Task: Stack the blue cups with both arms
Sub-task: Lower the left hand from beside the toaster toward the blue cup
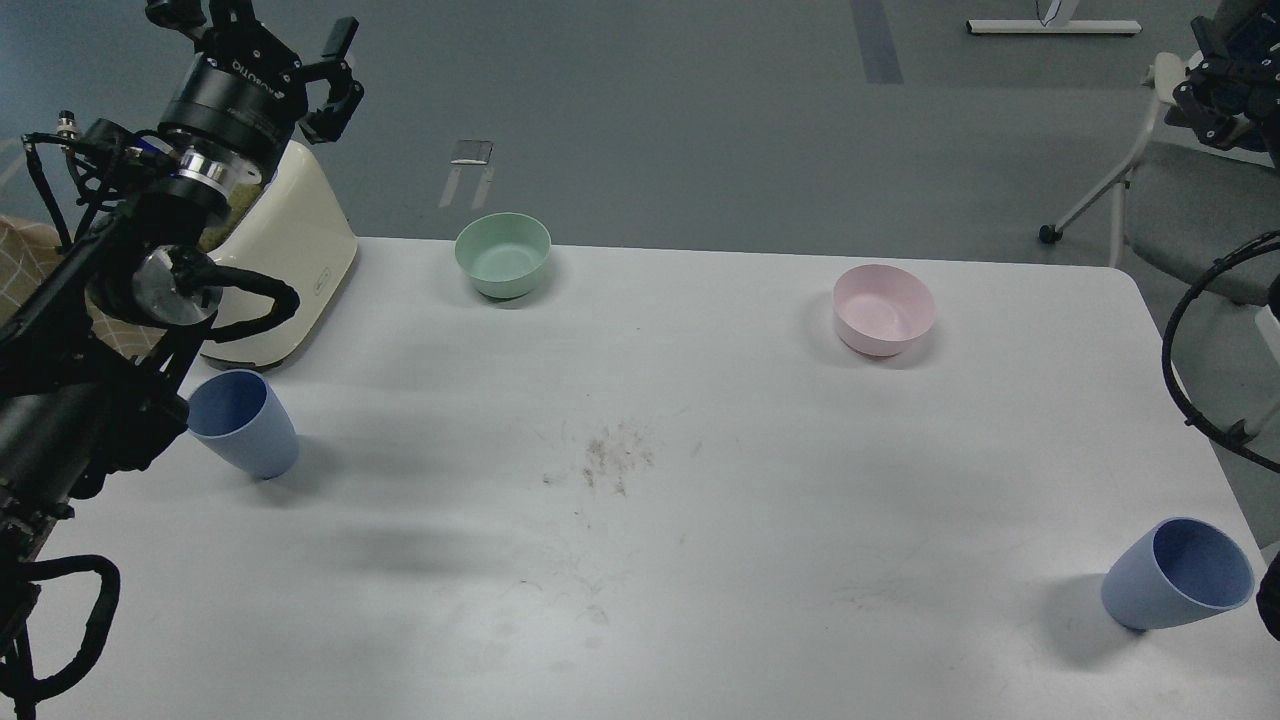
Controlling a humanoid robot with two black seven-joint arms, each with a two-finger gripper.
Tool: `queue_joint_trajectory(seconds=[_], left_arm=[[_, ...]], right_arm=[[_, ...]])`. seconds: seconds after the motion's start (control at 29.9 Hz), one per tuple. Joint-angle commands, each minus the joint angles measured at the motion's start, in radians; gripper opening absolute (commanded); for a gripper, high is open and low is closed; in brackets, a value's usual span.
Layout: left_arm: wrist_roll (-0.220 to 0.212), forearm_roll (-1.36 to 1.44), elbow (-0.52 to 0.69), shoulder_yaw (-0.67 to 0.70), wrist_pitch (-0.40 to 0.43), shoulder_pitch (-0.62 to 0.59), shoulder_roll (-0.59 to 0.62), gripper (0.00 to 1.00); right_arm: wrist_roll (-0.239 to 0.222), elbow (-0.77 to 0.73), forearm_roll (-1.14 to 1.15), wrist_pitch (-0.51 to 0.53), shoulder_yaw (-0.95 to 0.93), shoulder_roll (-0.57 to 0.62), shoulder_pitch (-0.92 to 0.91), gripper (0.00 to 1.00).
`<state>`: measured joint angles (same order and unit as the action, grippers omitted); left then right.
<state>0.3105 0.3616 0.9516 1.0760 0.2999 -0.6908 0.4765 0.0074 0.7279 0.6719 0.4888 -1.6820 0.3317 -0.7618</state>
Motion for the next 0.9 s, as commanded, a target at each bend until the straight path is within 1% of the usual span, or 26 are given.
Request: queue_joint_trajectory(seconds=[0.0,0.13,0.33,0.5,0.67,0.77,0.8,0.87], left_arm=[[0.002,0.000,0.003,-0.002,0.001,0.002,0.002,0.98],[-0.005,0.002,0.003,-0.002,0.001,0.002,0.001,0.98],[0.006,-0.004,0.006,0.010,0.005,0.002,0.016,0.98],[0.012,-0.003,0.013,0.012,0.019,0.005,0.054,0.98],[0.012,0.025,0.102,-0.001,0.007,0.062,0.161,0.97],[0.012,0.069,0.159,-0.001,-0.027,0.122,0.223,0.96],[0.012,0.097,0.186,0.001,-0.045,0.152,0.253,0.95],[0.015,0.146,0.219,0.010,-0.048,0.197,0.304,0.93]], right_arm=[[0.000,-0.005,0.000,0.000,-0.001,0.000,0.009,1.00],[0.003,-0.004,0.000,0.000,-0.001,0.000,0.010,1.00],[0.003,0.001,-0.003,0.000,-0.002,0.000,0.012,1.00],[0.009,0.002,-0.094,0.000,-0.010,0.000,0.015,1.00],[0.009,0.002,-0.104,0.000,-0.012,0.001,0.039,1.00],[0.009,0.001,-0.106,0.000,-0.024,0.007,0.059,1.00],[0.009,0.005,-0.107,0.000,-0.030,0.009,0.076,1.00],[0.009,0.018,-0.107,0.000,-0.038,0.009,0.090,1.00]])
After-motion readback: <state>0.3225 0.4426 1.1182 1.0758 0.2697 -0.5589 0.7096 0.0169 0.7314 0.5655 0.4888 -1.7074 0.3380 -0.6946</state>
